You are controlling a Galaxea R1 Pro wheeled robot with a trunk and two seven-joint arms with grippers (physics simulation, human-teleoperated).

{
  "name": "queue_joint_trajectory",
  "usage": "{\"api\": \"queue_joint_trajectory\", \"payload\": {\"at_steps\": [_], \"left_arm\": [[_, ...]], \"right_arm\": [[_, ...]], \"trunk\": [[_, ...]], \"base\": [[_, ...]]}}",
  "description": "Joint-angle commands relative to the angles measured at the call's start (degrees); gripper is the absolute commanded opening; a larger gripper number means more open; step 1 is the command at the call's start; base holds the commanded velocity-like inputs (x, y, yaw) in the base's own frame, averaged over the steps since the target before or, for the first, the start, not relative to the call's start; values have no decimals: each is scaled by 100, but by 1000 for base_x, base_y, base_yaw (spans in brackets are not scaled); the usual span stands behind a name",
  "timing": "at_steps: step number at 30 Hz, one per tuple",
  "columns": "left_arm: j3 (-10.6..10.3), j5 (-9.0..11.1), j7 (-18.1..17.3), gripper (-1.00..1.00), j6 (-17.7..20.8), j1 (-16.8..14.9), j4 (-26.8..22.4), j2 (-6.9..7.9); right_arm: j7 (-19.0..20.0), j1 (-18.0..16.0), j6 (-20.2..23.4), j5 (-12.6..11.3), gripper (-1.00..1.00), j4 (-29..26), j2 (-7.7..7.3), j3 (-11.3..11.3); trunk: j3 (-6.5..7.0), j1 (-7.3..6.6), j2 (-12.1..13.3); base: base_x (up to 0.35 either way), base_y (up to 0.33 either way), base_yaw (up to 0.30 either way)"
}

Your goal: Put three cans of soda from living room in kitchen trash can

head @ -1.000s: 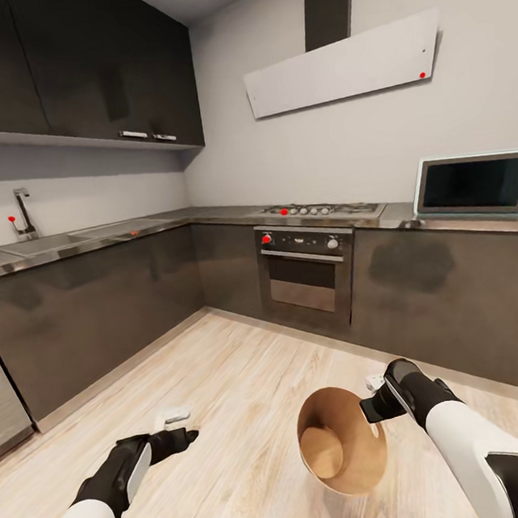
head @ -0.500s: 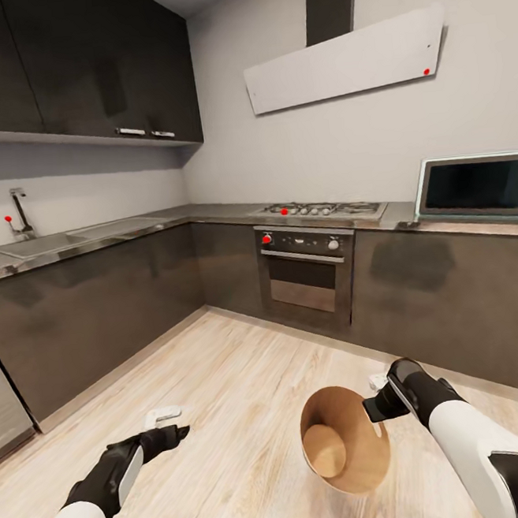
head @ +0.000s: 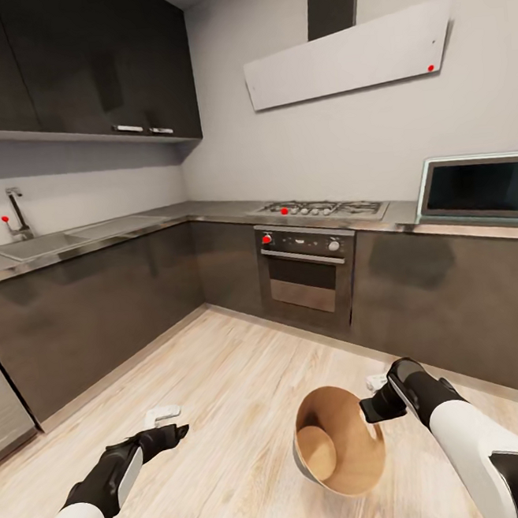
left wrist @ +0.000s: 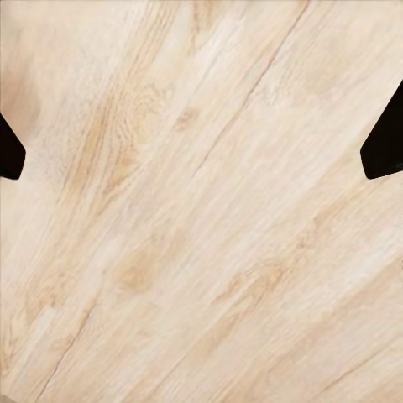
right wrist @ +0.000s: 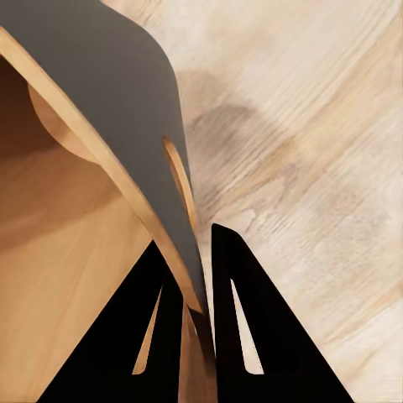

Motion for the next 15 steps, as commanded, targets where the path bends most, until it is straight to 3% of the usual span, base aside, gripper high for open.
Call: {"api": "queue_joint_trajectory", "payload": {"at_steps": [1,15], "left_arm": [[0,0,0,100,0,0,-1,0],[-2,-1,-2,100,-5,0,0,-1]], "right_arm": [[26,-2,28,-112,-100,1,1,-22],[35,-2,270,-122,-100,8,8,-23]], "trunk": [[10,-23,41],[134,-330,603]], "base": [[0,0,0],[0,0,0]]}}
